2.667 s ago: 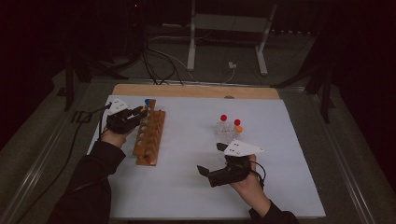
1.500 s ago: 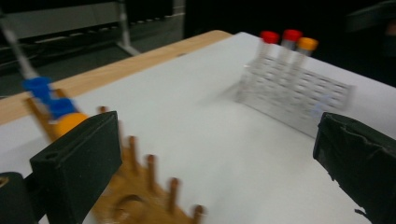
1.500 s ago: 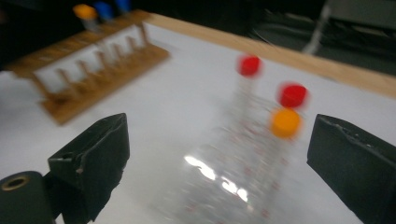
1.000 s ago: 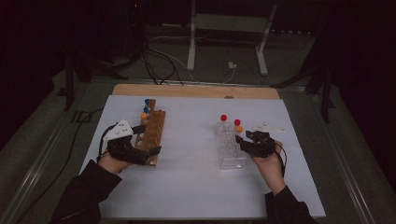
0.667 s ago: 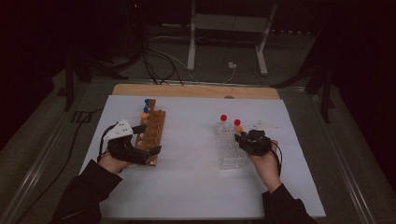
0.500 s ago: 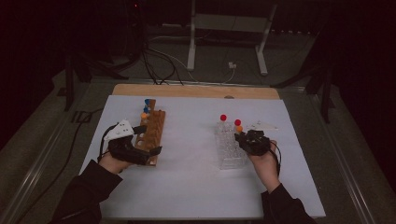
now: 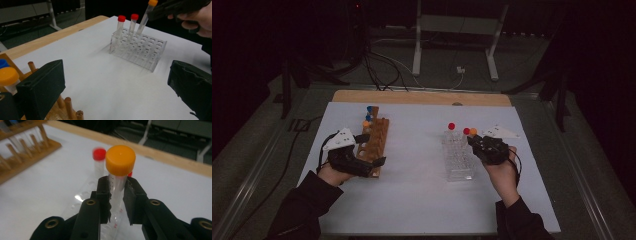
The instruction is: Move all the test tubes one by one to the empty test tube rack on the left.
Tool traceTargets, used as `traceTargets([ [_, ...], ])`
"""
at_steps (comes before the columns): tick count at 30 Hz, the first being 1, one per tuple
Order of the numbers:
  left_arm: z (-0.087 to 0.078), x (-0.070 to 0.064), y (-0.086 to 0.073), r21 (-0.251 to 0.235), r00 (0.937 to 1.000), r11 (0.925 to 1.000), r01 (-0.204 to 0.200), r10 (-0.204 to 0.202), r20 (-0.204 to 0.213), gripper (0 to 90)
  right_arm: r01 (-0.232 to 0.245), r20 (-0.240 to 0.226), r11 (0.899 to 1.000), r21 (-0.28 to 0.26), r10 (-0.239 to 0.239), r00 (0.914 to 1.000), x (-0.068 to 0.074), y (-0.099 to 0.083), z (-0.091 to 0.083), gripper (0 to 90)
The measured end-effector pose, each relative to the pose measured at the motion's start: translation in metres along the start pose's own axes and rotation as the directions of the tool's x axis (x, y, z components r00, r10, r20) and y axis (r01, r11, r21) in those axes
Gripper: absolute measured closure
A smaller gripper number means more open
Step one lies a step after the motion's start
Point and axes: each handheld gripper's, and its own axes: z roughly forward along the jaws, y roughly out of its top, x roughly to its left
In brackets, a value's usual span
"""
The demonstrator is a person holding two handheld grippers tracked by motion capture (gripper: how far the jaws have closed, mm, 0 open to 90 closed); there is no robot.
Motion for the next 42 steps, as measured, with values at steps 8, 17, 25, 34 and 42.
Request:
traceTargets([
  [8,0.005,-0.01,0.007,0.004,0.999,0.9997,-0.023,0.022,0.039,2.1,0.041,-0.104,0.998,-0.04,-0.045,0.9936,0.027,0.012,-0.018,74.9],
  [17,0.008,-0.019,0.011,0.008,0.9961,0.9994,-0.034,0.033,0.082,2.1,0.098,-0.252,0.995,-0.014,-0.098,0.9627,0.065,0.007,-0.013,74.9],
  [25,0.018,-0.029,0.015,0.011,0.9915,0.9987,-0.05,0.049,0.121,2.2,0.15,-0.327,0.989,0.013,-0.138,0.9348,0.09,-0.001,-0.005,74.9],
  [34,0.033,-0.044,0.019,0.008,0.983,0.9965,-0.083,0.08,0.165,7.9,0.196,-0.381,0.98,0.043,-0.166,0.9097,0.109,-0.011,0.003,74.8],
  [42,0.051,-0.058,0.02,0.018,0.9698,0.9938,-0.11,0.103,0.221,24.9,0.216,-0.414,0.975,0.056,-0.174,0.8933,0.12,-0.016,0.007,74.8],
])
